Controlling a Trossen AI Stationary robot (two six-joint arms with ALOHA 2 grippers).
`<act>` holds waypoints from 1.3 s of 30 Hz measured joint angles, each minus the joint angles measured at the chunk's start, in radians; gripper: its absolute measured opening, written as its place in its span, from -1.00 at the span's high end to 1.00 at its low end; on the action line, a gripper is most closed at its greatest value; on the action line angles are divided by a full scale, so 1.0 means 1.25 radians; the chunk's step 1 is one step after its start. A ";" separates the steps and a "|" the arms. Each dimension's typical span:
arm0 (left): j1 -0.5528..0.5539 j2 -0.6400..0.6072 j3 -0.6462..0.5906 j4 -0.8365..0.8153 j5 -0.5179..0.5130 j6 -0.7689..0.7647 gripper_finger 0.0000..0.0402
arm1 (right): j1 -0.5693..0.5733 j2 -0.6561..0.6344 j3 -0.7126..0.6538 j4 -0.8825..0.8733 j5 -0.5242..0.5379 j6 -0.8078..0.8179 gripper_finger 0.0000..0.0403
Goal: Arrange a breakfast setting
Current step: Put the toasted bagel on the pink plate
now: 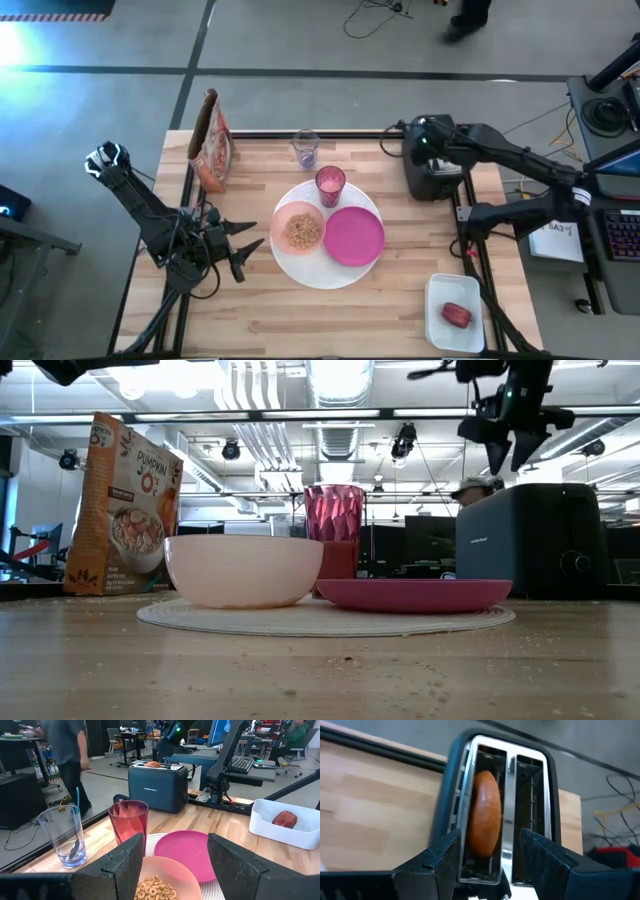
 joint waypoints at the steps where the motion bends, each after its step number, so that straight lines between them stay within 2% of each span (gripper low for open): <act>1: 0.000 0.000 0.000 -0.002 0.000 0.000 -0.02 | -0.016 0.007 0.000 0.000 -0.012 -0.011 0.04; 4: 0.000 0.000 0.000 -0.014 0.000 0.000 -0.02 | -0.046 0.027 0.000 0.018 -0.037 -0.040 0.04; 12: 0.000 0.000 0.000 -0.023 0.000 0.000 -0.02 | -0.107 0.088 0.000 0.048 -0.037 -0.089 0.04; 19: 0.000 0.000 -0.001 -0.034 0.000 0.000 -0.02 | -0.124 0.129 0.000 0.060 -0.031 -0.111 0.07; 31: 0.000 0.000 -0.001 -0.036 0.000 0.000 -0.02 | -0.123 0.134 -0.001 0.079 -0.038 -0.118 0.59; 39: 0.000 0.000 -0.001 -0.038 0.001 0.000 -0.02 | -0.125 0.110 -0.001 0.079 -0.037 -0.144 0.72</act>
